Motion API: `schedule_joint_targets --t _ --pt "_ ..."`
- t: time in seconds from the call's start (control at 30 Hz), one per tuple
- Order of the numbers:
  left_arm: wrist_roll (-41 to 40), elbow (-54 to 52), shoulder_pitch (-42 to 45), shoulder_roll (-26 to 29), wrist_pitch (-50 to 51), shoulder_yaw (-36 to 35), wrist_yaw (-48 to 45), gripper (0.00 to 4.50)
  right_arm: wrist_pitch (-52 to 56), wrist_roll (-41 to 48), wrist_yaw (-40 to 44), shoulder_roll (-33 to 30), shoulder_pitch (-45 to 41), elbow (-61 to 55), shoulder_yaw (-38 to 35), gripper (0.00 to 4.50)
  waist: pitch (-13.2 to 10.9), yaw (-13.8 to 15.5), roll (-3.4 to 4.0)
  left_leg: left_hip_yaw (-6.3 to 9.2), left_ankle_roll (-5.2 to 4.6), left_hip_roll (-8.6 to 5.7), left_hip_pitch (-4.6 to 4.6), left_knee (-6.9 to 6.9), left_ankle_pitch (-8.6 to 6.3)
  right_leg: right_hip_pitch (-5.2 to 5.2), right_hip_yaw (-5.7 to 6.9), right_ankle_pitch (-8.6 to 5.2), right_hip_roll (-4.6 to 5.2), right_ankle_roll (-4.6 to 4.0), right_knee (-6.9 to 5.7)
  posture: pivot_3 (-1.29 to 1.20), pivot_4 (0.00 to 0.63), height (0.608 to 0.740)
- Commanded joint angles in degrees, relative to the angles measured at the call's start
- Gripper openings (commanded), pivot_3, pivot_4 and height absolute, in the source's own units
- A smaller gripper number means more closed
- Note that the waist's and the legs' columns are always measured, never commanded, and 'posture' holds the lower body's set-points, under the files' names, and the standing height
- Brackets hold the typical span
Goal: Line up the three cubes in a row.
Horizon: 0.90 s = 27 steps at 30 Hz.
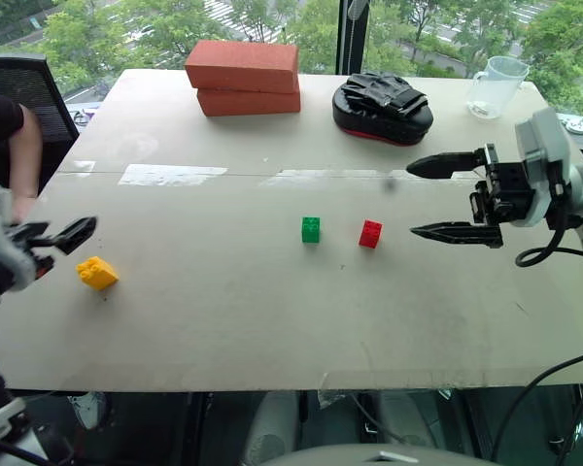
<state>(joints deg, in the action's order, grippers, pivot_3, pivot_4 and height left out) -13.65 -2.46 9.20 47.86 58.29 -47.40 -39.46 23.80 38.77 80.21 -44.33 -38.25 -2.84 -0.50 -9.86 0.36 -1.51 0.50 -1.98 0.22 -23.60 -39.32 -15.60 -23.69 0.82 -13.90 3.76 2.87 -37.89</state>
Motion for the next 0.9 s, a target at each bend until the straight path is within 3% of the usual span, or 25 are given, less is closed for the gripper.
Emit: schedule_joint_targets --t 0.03,0.27,0.63,0.73,0.9 --pt "-0.6 -7.9 -2.2 -2.9 7.2 -3.8 6.0 4.31 -4.4 -2.0 5.4 1.7 -2.4 4.8 1.2 4.5 0.0 0.1 0.04 -0.02 0.01 -0.01 -0.01 0.0 0.0 0.0 -0.02 0.0 0.09 0.0 -0.01 0.0 0.15 0.74" --pt "-3.9 -21.4 0.3 -15.0 17.8 -7.1 15.0 4.31 -6.2 -4.1 8.6 2.9 -2.9 8.0 2.1 4.5 0.0 0.3 -0.01 0.15 0.16 -0.02 -0.04 0.01 0.07 0.0 0.04 0.02 0.32 -0.03 -0.04 0.0 0.15 0.74" --pt "1.9 -26.4 -1.2 -28.1 7.3 -0.4 30.8 4.31 -5.1 -4.1 9.4 2.0 -2.2 7.3 1.4 4.5 0.0 0.3 0.0 0.12 0.2 -0.03 -0.01 0.08 0.08 -0.01 -0.03 0.03 0.36 -0.06 -0.02 0.0 0.15 0.74" --pt "1.6 -25.0 -1.8 -29.5 3.7 1.4 31.6 3.52 -4.7 -4.1 9.1 1.8 -1.9 6.9 1.3 4.5 0.0 0.3 0.01 0.11 0.21 -0.03 -0.01 0.08 0.08 -0.01 -0.03 0.03 0.37 -0.06 -0.01 0.0 0.15 0.74" --pt "1.0 -22.3 -2.4 -29.7 -1.8 2.8 32.5 1.31 -3.9 -3.8 8.3 1.4 -1.0 5.5 0.9 4.5 0.0 0.3 0.01 0.11 0.2 -0.03 -0.02 0.09 0.08 -0.01 -0.03 0.03 0.38 -0.07 0.0 0.0 0.15 0.74"
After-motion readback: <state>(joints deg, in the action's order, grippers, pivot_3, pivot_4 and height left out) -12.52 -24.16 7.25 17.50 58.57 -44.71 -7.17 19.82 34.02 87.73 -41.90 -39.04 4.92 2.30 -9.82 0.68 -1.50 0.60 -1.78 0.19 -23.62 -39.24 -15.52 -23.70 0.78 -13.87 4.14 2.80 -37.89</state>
